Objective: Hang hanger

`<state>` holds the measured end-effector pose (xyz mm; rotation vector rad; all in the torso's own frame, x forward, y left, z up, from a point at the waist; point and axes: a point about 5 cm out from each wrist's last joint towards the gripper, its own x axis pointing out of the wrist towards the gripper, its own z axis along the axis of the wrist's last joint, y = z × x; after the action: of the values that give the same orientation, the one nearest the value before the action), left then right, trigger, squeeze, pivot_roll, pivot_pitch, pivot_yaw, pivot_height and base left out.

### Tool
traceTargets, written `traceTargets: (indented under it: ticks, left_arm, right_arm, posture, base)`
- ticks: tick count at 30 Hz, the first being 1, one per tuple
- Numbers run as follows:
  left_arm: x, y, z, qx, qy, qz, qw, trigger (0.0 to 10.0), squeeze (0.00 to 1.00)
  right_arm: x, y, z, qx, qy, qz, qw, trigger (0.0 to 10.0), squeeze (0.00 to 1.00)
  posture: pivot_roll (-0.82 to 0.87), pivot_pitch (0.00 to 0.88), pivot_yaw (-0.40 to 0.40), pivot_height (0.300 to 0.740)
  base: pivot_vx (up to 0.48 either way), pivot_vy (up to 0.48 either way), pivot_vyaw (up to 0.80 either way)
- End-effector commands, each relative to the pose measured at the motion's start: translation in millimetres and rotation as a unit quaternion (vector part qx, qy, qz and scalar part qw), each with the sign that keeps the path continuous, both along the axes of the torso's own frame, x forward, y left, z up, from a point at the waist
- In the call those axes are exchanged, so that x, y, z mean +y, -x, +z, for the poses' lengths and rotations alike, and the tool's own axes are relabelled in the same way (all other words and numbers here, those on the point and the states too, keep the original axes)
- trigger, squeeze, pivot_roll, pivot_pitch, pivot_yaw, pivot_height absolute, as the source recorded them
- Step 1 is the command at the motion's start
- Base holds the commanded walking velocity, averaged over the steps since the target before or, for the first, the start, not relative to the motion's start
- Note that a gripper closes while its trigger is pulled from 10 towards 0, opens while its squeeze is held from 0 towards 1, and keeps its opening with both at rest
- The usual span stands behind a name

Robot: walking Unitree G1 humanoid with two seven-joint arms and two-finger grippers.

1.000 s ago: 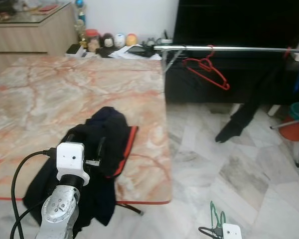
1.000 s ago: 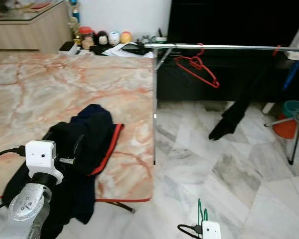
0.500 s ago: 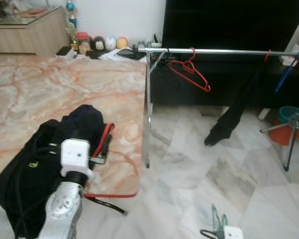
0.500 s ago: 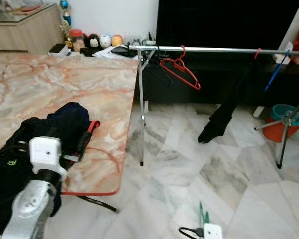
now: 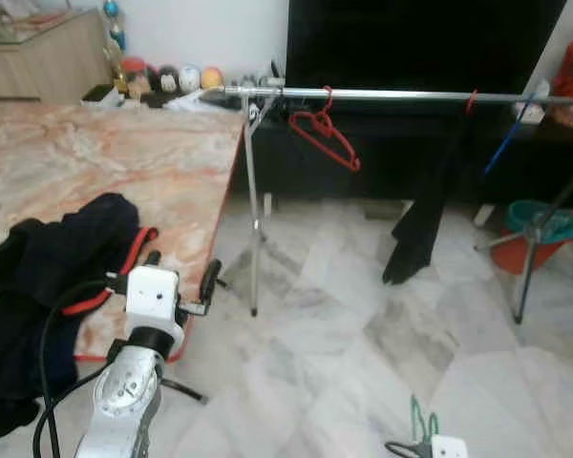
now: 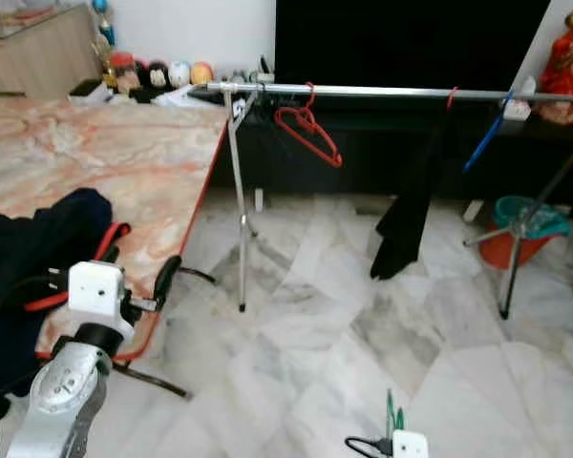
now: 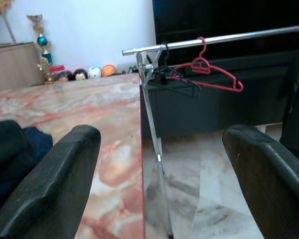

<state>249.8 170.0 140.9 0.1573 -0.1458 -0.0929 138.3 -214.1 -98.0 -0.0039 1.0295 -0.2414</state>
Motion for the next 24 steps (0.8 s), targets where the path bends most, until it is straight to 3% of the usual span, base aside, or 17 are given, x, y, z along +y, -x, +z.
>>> traceTargets:
  ticks: [1, 18, 24]
  left_arm:
    - [2.6, 0.5, 1.0, -0.001, 0.003, 0.003, 1.000, 10.0, 0.00]
    - [3.9, -3.7, -0.2, 0.001, 0.005, 0.015, 1.000, 10.0, 0.00]
    - [2.1, -4.1, -1.7, 0.007, 0.011, 0.008, 1.000, 10.0, 0.00]
  right_arm:
    - [7.1, -1.8, -0.6, -0.004, -0.010, -0.001, 1.000, 10.0, 0.00]
    - [4.7, -5.8, 1.3, -0.010, -0.006, -0.010, 1.000, 10.0, 0.00]
    - [4.0, -7.8, 2.1, -0.013, -0.004, -0.010, 1.000, 10.0, 0.00]
  posture:
    - [0.15, 0.000, -0.034, 0.740]
    - [0.14, 0.000, -0.048, 0.740]
    - [0.13, 0.000, -0.051, 0.740]
  base:
    - [0.000, -0.424, 0.00]
    - [0.000, -0.419, 0.00]
    - [0.000, -0.052, 0.00]
